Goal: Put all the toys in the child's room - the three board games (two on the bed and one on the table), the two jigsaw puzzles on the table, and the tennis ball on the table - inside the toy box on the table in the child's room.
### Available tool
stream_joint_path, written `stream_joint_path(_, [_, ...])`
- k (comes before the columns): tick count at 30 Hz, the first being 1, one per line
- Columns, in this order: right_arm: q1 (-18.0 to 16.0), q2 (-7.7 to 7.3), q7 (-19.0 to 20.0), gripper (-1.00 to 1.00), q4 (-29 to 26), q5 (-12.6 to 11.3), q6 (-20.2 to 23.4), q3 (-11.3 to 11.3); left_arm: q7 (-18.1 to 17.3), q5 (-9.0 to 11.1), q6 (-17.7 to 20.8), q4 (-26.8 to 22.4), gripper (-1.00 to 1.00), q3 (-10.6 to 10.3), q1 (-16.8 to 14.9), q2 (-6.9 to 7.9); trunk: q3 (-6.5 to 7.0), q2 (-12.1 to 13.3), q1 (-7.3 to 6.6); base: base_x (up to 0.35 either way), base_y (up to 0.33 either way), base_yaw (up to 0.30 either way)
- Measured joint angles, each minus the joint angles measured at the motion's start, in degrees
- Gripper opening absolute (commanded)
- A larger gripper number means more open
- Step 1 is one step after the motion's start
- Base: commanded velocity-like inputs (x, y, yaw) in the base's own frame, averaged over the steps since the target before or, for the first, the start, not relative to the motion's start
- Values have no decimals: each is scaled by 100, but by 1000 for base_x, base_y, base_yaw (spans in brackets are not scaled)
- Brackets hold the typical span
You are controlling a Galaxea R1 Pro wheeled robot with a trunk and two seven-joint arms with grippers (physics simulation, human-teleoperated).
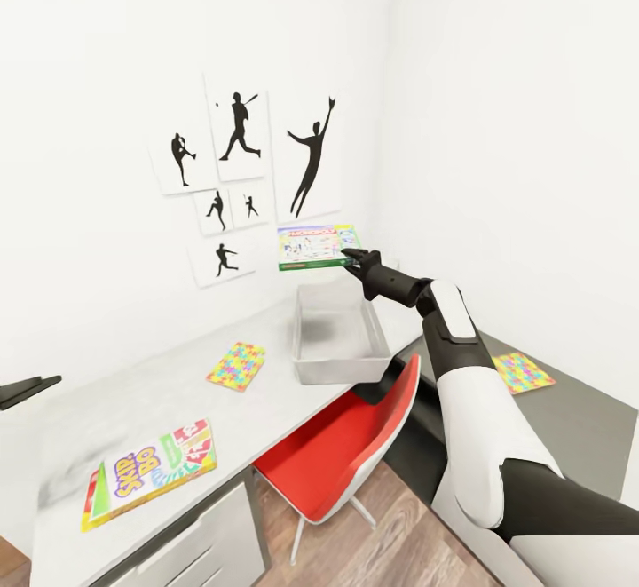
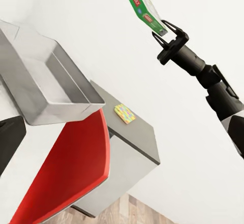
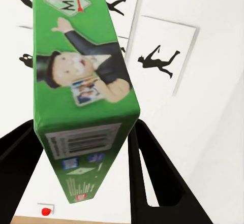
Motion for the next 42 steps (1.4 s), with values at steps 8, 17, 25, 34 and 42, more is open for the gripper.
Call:
stream_joint_path(8, [6,0,-1,-100,14,2,-142,-6,1,51,0,28,100,9,1,-69,0,0,1,26,-6,79])
stream_joint_path(17, [-153,0,-1403,-100,127,78,-159,30,0,48,0,33,100,9,0,-74,0,1,1,31,0,31])
stream_joint_path(25, [-842,-79,-1850,-100,1214,-1,-11,-9,0,51,0,34,100,8,0,-75,0,0,1,70,0,1])
stream_joint_path(34, [-990,-220,-1869,-100,1494,-18,-64,-27,0,55,0,34,100,9,0,-75,0,0,1,76,0,0])
stream_joint_path(42, [-1034,-549,-1856,-100,1603,-19,-72,-272,0,51,0,33,100,10,0,-75,0,0,1,85,27,0])
